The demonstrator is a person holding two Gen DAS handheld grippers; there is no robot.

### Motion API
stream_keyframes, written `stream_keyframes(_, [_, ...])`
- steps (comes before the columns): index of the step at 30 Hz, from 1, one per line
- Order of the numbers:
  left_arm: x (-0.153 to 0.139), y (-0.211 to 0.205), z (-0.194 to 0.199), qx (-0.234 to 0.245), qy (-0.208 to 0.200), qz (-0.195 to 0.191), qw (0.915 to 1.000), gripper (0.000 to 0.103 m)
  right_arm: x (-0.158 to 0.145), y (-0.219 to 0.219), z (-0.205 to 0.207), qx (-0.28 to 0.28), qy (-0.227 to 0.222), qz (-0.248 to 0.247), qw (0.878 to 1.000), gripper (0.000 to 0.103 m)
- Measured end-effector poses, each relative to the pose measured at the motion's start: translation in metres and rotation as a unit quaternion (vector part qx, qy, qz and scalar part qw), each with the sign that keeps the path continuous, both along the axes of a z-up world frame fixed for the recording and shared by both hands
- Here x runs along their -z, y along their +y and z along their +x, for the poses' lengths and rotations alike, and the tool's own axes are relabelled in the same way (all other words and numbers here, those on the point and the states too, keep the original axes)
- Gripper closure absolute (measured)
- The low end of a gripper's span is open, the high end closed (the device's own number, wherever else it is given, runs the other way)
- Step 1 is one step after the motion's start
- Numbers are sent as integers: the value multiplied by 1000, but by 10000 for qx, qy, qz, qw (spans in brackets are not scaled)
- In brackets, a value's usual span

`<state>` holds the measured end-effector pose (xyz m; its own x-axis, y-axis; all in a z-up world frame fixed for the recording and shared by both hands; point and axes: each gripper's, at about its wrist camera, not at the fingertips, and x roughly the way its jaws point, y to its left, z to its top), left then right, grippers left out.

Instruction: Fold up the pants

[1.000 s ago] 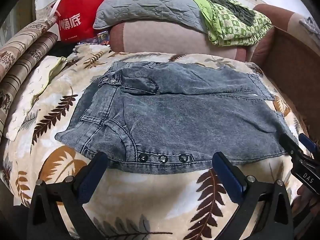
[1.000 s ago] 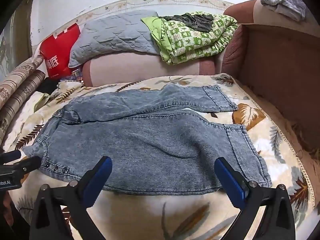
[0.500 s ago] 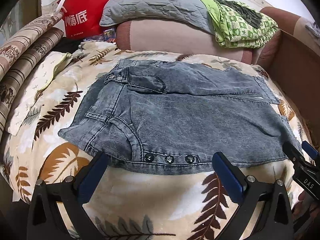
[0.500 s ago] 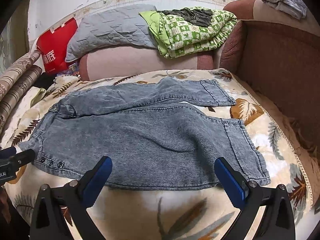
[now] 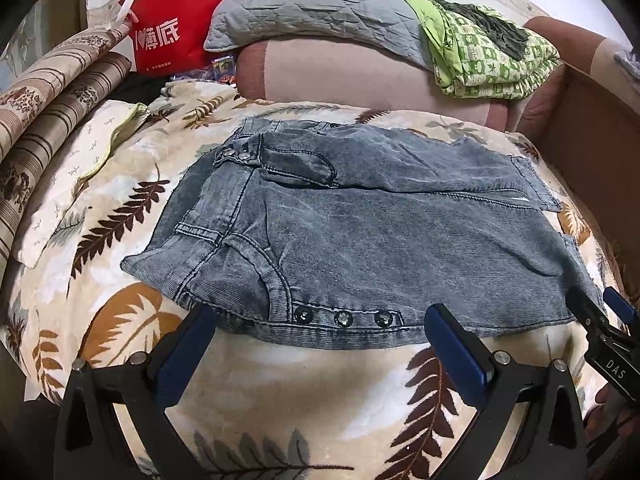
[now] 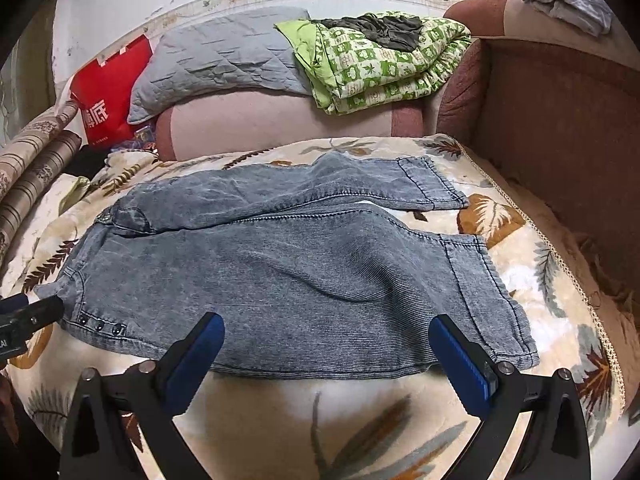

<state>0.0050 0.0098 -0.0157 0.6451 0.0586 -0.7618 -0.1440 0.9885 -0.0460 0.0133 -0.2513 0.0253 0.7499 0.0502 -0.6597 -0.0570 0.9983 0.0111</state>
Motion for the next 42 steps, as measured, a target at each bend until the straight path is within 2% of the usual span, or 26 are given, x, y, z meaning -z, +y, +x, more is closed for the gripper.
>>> stream_keyframes(42, [4, 1, 1, -30, 154, -46, 9999, 0, 3, -1, -1, 24, 36, 8, 10000, 0])
